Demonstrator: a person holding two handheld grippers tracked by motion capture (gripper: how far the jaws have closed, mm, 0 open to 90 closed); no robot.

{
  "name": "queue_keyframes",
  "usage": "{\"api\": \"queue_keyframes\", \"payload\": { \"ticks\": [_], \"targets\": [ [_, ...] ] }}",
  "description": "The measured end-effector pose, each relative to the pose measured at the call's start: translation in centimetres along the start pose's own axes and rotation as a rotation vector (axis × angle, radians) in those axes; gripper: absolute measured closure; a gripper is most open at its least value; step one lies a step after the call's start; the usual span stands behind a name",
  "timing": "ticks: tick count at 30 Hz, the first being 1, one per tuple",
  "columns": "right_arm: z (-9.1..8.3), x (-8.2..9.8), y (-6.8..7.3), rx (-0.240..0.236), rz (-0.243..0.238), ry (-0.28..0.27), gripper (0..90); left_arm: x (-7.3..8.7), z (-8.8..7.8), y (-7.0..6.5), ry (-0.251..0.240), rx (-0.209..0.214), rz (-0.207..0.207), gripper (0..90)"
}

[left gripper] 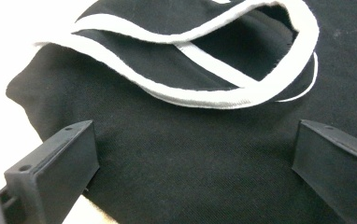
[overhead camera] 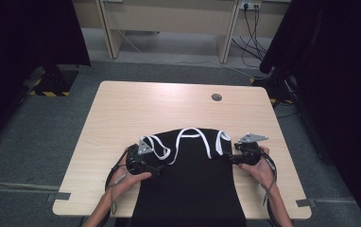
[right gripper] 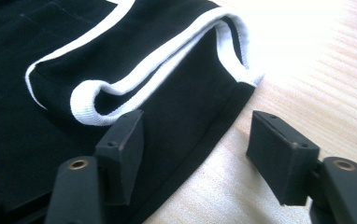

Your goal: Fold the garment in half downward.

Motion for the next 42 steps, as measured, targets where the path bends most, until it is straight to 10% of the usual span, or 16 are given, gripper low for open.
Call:
{"api": "queue_keyframes", "payload": {
  "ticks": [16, 28, 42],
  "targets": [
    [-1.2, -2.0, 0.3, -0.07, 0.043, -0.058, 20.1, -1.1, -0.7, 0.5, -0.046, 0.043, -0.046, 2.0],
    [1.4, -4.2, -0.9, -0.085, 0.033, -0.038, 16.9, -5.6, 0.6, 2.2, -0.087, 0.036, -0.108, 2.0],
    [4.3, -6.1, -2.1, -0.095, 0.017, 0.044, 17.0, -7.0, 5.9, 3.5, 0.047, -0.004, -0.092, 2.0]
  ]
}}
Point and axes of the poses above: each handheld gripper's, and its own axes: z roughly forward along the jaws, x roughly out of its underside, y roughly to its left, the point moved 7 cm from there along z, roughly forward along the jaws, and after that the axes turned 12 degrees about -x, right-handed, at the moved point
